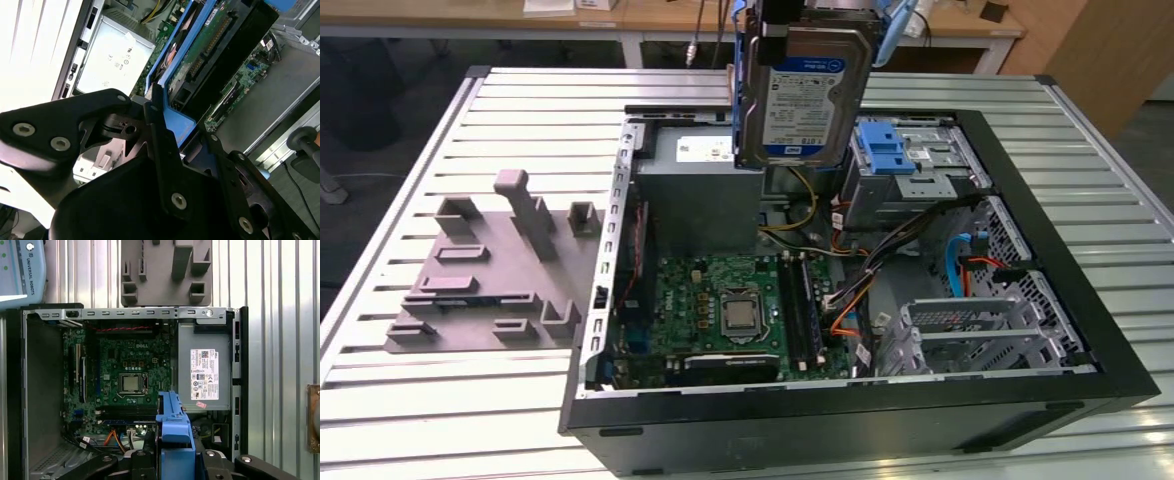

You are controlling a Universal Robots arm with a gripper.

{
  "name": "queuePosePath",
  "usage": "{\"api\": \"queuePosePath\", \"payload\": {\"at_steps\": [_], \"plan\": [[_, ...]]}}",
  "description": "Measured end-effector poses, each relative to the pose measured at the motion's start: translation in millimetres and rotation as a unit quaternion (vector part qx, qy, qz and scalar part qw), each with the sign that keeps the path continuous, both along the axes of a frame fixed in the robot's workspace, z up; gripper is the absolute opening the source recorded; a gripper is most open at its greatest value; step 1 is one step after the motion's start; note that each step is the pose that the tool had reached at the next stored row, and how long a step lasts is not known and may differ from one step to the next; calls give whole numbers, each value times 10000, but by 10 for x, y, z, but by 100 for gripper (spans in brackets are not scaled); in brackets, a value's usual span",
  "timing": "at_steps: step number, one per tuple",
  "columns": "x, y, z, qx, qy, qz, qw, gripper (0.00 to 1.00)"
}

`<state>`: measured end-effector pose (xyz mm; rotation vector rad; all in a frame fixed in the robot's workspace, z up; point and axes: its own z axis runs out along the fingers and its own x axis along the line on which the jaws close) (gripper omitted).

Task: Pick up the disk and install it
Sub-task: 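Insert the disk into the insertion slot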

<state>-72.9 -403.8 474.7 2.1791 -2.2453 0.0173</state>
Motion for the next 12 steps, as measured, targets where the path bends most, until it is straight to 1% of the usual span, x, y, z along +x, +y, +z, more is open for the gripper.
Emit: {"api": "queuePosePath", "payload": {"at_steps": [3, 5, 9, 12], "plan": [[1, -4, 0, 0, 0, 1, 10000, 36], [1, -25, 0, 0, 0, 0, 10000, 36], [0, -95, 0, 0, 0, 0, 10000, 36], [0, -176, -1, 0, -1, 0, 10000, 36]]}}
